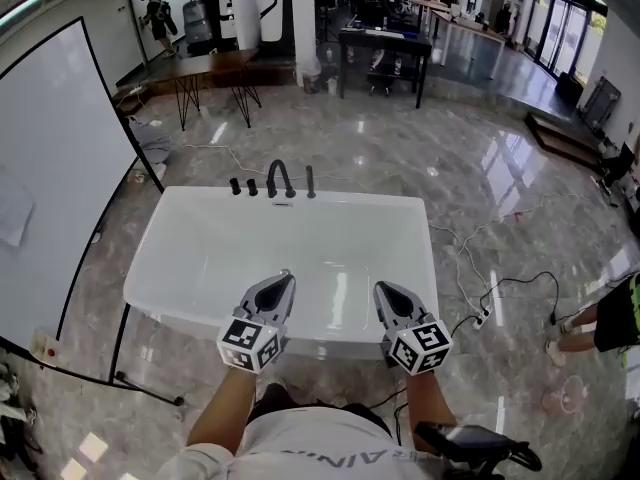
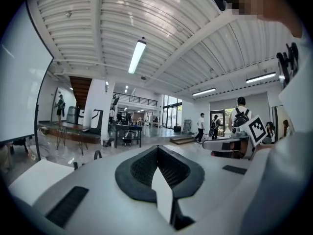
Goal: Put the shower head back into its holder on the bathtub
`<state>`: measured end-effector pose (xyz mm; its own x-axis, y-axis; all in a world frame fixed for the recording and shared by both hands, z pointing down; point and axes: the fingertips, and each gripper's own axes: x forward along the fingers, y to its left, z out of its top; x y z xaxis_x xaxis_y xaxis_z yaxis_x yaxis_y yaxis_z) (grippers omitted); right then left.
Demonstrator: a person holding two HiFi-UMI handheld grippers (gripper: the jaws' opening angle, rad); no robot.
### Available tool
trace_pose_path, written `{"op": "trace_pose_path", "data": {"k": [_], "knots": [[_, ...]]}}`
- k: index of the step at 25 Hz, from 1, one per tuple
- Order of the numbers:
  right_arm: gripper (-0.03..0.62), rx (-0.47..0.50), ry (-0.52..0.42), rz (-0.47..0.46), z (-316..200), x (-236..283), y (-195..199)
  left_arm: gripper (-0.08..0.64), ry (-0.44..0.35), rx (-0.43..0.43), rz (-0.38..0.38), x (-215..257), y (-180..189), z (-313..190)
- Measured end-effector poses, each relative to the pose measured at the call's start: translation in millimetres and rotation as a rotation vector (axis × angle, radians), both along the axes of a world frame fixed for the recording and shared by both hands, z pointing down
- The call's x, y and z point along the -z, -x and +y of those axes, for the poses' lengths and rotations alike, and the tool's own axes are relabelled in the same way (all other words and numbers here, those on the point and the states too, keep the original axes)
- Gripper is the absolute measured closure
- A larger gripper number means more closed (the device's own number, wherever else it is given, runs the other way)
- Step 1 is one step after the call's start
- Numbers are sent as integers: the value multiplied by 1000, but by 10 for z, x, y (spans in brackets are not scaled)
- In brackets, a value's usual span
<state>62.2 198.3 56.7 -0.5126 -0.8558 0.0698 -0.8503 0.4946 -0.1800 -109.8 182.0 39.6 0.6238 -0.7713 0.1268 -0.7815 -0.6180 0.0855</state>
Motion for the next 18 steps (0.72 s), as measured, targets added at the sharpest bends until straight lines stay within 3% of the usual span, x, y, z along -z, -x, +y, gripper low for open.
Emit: {"op": "trace_pose_path", "data": {"k": [9,14,18], "knots": [[585,33,-15,55,121,333,698,543,6,-24,54,191,583,218],[584,26,-31,76,38,650,1041,543,4,-17,45,401,997,187],[584,14,-50,83,-17,593,1198,543,-19,-13,41,337,1180,92]]}}
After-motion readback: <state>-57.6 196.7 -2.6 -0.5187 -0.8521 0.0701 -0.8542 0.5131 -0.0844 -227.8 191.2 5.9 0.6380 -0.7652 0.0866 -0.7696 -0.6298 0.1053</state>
